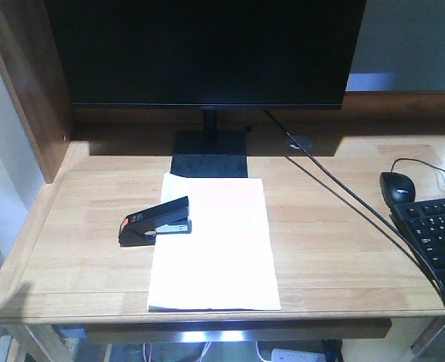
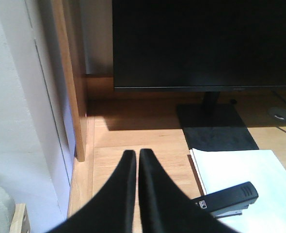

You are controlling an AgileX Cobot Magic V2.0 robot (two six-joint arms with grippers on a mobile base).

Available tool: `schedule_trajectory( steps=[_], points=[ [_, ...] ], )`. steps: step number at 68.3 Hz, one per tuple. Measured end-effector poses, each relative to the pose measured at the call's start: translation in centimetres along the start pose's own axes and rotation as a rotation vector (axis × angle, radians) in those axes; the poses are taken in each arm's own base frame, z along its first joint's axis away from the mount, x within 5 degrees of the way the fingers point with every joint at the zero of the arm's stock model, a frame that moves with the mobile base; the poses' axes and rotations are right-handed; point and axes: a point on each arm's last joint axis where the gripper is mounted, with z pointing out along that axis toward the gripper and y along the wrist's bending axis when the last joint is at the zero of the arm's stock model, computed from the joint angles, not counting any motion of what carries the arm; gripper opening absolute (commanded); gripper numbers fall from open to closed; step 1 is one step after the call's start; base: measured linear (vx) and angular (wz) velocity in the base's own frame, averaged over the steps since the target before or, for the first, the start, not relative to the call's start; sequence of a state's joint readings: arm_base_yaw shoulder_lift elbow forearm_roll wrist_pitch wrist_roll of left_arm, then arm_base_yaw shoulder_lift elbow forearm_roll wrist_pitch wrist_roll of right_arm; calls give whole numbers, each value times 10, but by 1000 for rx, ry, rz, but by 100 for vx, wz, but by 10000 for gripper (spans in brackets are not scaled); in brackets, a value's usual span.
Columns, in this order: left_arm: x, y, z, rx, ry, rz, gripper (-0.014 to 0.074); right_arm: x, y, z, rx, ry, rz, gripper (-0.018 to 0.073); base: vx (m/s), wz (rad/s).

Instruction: Grab stapler and paper to desk for stapling

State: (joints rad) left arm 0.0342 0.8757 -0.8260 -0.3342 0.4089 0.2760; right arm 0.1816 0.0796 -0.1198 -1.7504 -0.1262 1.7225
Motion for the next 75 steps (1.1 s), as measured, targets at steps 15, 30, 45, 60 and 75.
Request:
schedule_trajectory(
  steps=[15, 30, 45, 60, 75],
  points=[
    [52, -2, -39, -14, -66, 60, -6, 0, 0, 0, 0, 0, 0, 592, 0, 0],
    [101, -2, -64, -36, -168, 77, -6, 0, 0, 0, 0, 0, 0, 592, 0, 0],
    [130, -2, -75, -41, -235, 83, -6, 0, 0, 0, 0, 0, 0, 592, 0, 0],
    [131, -2, -77, -41, -243, 84, -6, 0, 0, 0, 0, 0, 0, 592, 0, 0],
    [131, -2, -77, -41, -243, 84, -6, 0, 0, 0, 0, 0, 0, 592, 0, 0]
  ],
)
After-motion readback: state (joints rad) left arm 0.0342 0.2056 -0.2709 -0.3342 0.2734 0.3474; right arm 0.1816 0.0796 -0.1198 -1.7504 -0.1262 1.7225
